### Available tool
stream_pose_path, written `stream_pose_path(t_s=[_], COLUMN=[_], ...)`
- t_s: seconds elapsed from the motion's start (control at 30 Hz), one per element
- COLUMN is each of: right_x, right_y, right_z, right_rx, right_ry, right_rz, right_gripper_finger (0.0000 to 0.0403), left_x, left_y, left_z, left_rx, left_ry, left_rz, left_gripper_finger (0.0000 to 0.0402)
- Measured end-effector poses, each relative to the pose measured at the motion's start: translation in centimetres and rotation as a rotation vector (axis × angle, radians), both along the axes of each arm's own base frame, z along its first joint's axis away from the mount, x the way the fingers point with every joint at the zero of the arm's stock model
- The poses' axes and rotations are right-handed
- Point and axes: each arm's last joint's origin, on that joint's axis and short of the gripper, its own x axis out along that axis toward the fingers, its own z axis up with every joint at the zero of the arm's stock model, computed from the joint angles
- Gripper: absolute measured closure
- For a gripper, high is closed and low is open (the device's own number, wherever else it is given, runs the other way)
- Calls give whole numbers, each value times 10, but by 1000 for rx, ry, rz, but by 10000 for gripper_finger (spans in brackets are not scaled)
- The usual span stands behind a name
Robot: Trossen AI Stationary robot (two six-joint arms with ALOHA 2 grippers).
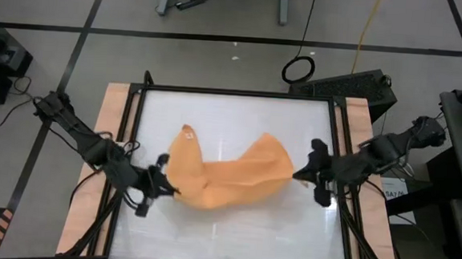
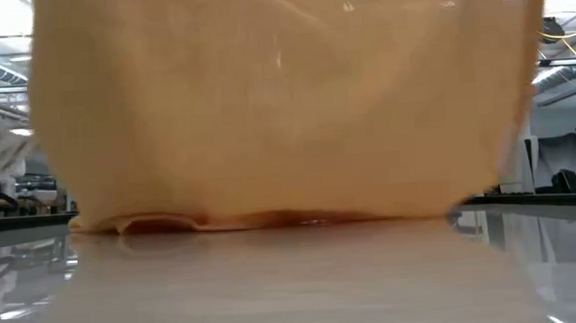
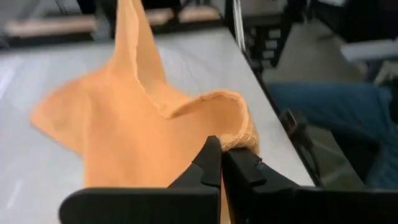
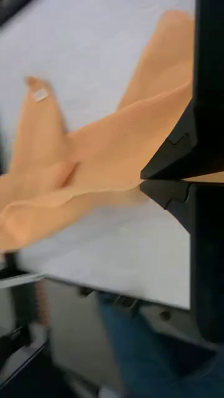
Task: Roll towel
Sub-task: Roll the yellow towel
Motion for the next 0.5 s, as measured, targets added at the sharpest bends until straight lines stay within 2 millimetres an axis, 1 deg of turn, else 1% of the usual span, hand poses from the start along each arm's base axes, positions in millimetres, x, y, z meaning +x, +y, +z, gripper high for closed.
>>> stream_pose_path(t_s=[0.13,0.2,0.27,0.4,0.5], right_x=[12,16,20,26,28], right_y=[17,25,35,57,73], right_z=[-16,-25,-35,-53,-65], right_rx=[-41,-48,-38,-1,-4], right_ry=[96,152,218,339,400], right_rz=[-13,-6,11,57,78], right_gripper_finger=[403,403,403,403,403], left_x=[14,20,25,28,28], left_y=[-17,-25,-36,-56,-67], left_z=[-21,-32,-45,-69,-83], left_rx=[-54,-83,-104,-102,-81], left_ry=[118,181,258,387,447], left_rz=[23,36,13,-73,-83], left_gripper_finger=[368,346,321,269,242])
